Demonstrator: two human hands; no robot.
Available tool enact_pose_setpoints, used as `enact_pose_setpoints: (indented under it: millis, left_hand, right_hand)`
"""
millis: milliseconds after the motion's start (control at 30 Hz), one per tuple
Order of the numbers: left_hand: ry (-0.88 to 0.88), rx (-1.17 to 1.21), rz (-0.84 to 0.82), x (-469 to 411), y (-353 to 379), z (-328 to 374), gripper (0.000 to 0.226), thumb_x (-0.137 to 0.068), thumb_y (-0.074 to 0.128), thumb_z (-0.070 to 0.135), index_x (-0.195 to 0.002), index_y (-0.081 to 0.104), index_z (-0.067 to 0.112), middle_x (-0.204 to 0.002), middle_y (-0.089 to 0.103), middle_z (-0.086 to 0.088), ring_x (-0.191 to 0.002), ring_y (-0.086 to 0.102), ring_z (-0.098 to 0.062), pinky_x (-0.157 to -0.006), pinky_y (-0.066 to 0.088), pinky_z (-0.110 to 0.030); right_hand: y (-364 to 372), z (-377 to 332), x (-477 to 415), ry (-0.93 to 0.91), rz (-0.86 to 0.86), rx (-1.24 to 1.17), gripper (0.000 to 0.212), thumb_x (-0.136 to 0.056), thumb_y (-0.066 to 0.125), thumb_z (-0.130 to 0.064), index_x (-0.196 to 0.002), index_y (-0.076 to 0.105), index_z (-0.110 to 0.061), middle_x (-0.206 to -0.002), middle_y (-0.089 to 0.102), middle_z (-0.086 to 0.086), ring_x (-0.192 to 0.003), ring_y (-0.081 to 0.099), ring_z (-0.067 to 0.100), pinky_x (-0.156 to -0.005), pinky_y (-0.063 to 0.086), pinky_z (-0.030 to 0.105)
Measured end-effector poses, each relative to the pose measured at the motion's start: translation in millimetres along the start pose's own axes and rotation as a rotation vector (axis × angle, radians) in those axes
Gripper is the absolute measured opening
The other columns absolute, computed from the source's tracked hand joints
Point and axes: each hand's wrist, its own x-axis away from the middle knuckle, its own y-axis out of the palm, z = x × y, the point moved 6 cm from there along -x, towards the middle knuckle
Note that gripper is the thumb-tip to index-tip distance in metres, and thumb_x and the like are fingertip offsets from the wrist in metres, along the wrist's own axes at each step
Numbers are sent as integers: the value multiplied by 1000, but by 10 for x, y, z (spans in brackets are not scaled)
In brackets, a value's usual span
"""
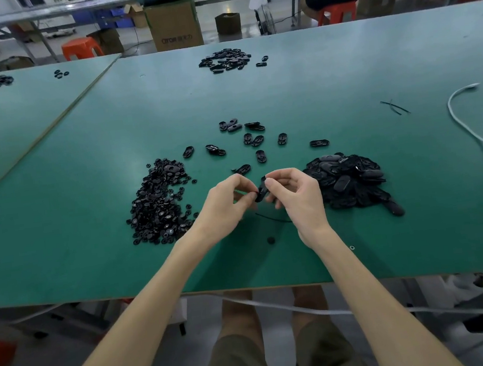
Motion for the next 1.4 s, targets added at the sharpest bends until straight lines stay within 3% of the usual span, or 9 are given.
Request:
enact_pose_setpoints:
  millis: [133,300,500,600,767,934,1067,1267,1400]
  left_hand:
    - [-23,183,-21,16,68,-57,10,-100,62,1,-97,62,11,-86,77,-8,-77,76,-29,-65,61,-37]
    - [-149,501,139,51,2,-157,6,-100,60,-2,-97,63,3,-82,78,-9,-77,78,-27,-71,61,-24]
    - [-195,515,130,118,64,-163,2,-100,62,2,-100,64,1,-101,72,-9,-81,79,-27,-72,62,-25]
    - [-182,448,140,116,-5,-145,4,-100,61,0,-97,63,3,-103,68,-9,-82,79,-23,-68,63,-27]
    - [-79,-35,165,98,-170,-73,16,-98,67,8,-90,65,22,-87,70,1,-72,73,-12,-58,60,-29]
    - [-39,-141,146,107,-144,-7,15,-97,68,15,-91,68,28,-85,69,10,-68,67,-10,-56,51,-19]
    - [-45,-164,138,97,-138,17,15,-95,72,17,-95,64,30,-87,68,13,-73,66,-5,-65,51,-19]
    - [-12,-228,116,74,-148,58,18,-95,72,20,-104,60,30,-88,67,19,-80,64,3,-80,57,-35]
    - [-11,-247,104,51,-138,87,19,-96,71,21,-108,58,28,-88,67,18,-83,66,-4,-83,57,-44]
  right_hand:
    - [25,-18,12,-10,-42,18,10,-94,76,-10,-103,73,-9,-88,78,0,-71,70,13,-57,51,25]
    - [111,-34,17,-19,-163,112,27,-91,79,-10,-115,74,-19,-103,76,-2,-93,71,7,-76,57,22]
    - [130,-68,31,-52,-212,142,31,-89,81,-10,-115,77,-27,-99,75,-10,-92,69,5,-85,56,21]
    - [113,-67,32,-36,-187,97,33,-89,78,-3,-112,78,-28,-95,75,-7,-90,70,4,-84,55,21]
    - [103,-85,36,-53,-157,98,31,-90,77,-3,-105,80,-29,-95,78,-7,-93,71,6,-86,55,19]
    - [109,-75,36,-64,-169,129,28,-91,74,-1,-107,80,-24,-97,80,-5,-93,73,13,-86,56,20]
    - [118,-55,22,-60,-179,153,27,-91,74,-2,-108,80,-22,-97,80,-4,-91,73,12,-87,56,22]
    - [122,-49,23,-63,-177,161,27,-92,73,-1,-107,81,-22,-96,80,-4,-96,74,18,-94,59,32]
    - [136,-51,29,-59,-184,152,25,-92,73,1,-109,81,-16,-99,81,-2,-97,75,18,-96,59,33]
